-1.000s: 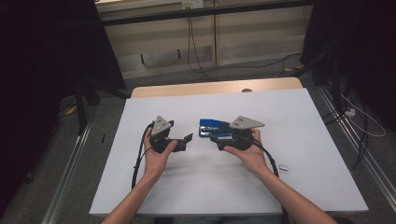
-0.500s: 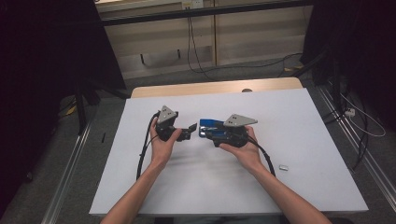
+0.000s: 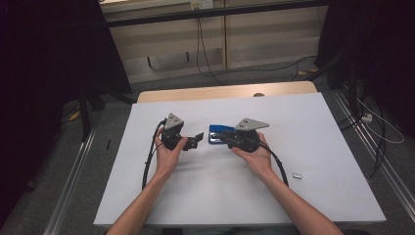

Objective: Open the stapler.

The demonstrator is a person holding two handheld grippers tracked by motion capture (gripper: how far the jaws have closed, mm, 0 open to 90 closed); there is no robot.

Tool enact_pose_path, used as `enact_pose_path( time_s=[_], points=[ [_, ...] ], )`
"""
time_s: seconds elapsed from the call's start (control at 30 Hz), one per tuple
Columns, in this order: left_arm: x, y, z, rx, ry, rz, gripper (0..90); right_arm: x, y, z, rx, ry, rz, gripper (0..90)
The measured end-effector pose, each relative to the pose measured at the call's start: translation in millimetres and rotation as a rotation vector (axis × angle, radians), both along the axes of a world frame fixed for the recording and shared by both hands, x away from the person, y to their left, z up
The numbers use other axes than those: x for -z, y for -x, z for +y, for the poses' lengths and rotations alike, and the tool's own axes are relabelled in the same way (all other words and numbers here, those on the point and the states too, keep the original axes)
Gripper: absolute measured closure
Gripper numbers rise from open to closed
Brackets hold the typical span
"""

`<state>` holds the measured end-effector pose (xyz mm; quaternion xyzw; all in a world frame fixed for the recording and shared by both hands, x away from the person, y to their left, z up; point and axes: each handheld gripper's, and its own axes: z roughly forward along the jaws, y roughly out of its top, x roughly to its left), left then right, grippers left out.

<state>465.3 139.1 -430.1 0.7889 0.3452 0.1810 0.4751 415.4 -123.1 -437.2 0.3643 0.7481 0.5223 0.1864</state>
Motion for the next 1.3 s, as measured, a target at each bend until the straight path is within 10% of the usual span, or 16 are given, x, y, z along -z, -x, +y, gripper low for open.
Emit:
enact_pose_path(
  time_s=[0.47,1.3],
  points=[
    [10.9,-6.8,-5.6,-0.049,-0.063,-0.010,8.5,7.3,-12.0,6.3,0.000,0.065,0.016,90.0],
    [21.4,-20.8,-31.2,0.053,-0.108,0.102,86.1,17.5,-29.1,21.2,-0.058,0.171,0.079,90.0]
  ],
)
